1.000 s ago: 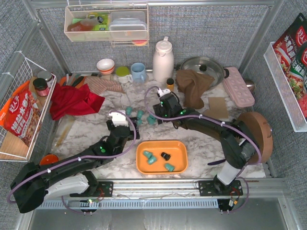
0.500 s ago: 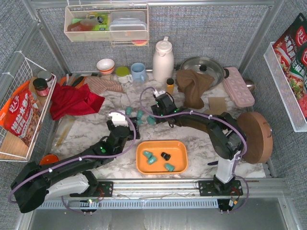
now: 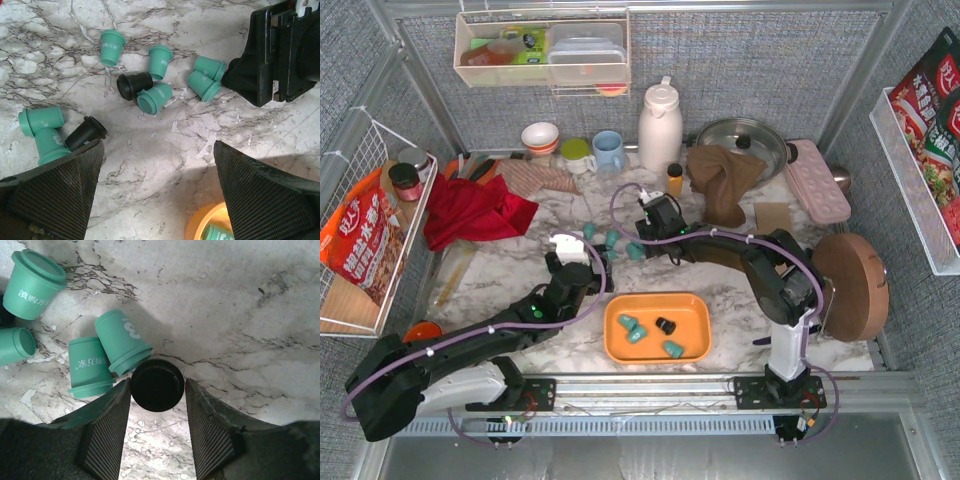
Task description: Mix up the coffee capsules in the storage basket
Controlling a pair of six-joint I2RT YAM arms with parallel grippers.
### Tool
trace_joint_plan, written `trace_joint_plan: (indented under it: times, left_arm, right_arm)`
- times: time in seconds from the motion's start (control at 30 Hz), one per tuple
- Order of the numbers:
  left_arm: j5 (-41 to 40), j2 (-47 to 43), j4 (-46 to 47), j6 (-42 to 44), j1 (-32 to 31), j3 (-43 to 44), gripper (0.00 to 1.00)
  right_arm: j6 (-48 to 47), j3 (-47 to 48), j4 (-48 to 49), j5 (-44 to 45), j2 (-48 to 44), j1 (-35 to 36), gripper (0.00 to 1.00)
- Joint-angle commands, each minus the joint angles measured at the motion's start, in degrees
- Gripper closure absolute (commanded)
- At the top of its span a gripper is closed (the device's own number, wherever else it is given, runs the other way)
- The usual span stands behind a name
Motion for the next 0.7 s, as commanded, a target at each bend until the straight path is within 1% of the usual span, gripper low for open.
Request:
trace_joint_plan:
  times: [0.0, 0.17, 0.33, 0.53, 0.67]
  left_arm:
    - [0.75, 0.31, 2.56, -0.57, 0.25, 0.20, 0.01]
    - [1.22, 0.62, 2.72, -0.94, 0.32, 0.20, 0.01]
    - [1.33, 0.86, 2.53, -1.20, 0.34, 0.11, 0.01]
    - [1.39, 0.74, 2.63, -1.40, 0.38, 0.11, 0.01]
    - [1.18, 0.65, 2.52, -1.49, 0.43, 0.02, 0.01]
  right_arm:
    - [-0.75, 0.68, 2.80, -1.52, 0.95, -0.10, 0.49]
    - [-1.06, 0.59, 3.42, -1.91, 1.51, -0.29, 0.58]
    - [-1.35, -0.25, 3.50, -2.03, 0.04, -0.38, 0.67]
    - [-2.36, -1.27, 2.04, -1.80, -3.42, -0.38, 0.69]
    - [-2.14, -2.00, -1.29, -1.55, -7.66, -0.33, 0.70]
